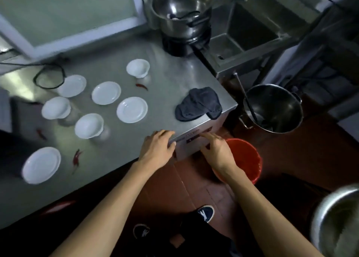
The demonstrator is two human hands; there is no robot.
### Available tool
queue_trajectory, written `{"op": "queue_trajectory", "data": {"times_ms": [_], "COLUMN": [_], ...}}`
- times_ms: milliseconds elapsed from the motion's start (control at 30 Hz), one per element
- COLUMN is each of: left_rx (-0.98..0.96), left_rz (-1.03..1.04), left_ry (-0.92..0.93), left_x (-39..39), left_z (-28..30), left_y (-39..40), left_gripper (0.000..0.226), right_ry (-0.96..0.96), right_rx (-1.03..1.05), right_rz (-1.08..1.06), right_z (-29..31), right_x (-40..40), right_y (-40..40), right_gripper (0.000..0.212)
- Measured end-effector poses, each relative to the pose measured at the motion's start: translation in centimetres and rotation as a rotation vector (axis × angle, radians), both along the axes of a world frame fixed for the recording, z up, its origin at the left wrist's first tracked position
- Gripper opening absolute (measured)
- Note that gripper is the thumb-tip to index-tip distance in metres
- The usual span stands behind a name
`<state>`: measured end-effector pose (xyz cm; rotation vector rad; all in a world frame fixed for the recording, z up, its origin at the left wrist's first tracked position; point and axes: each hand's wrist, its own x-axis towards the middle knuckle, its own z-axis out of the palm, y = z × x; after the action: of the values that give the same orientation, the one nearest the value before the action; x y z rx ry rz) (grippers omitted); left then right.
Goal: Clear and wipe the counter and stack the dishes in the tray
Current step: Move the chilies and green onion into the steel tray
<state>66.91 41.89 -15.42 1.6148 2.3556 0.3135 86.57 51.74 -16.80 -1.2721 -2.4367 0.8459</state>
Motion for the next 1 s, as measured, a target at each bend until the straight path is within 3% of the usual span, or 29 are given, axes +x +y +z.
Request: {"op": "queue_trajectory", "data": {"times_ms": [600,1000], "left_rx": [0.122,0.106], "left_rz": [0.32,0.532], "left_ry": [0.006,-0.028], "left_x": [-18.3,-23.9], "left_z": [1.6,0.7], "left_y": [-23.9,-35.6], "left_gripper": [0.036,0.029], "right_ry": [0.027,-0.001], "right_rx": [0.049,0.008], "right_rz": [0.348,0.575], "right_z": [3.0,2.4], "right_x": [-22.8,-33.0], "right_y": [-17.6,-25.9], "right_gripper": [0.039,0.037]}}
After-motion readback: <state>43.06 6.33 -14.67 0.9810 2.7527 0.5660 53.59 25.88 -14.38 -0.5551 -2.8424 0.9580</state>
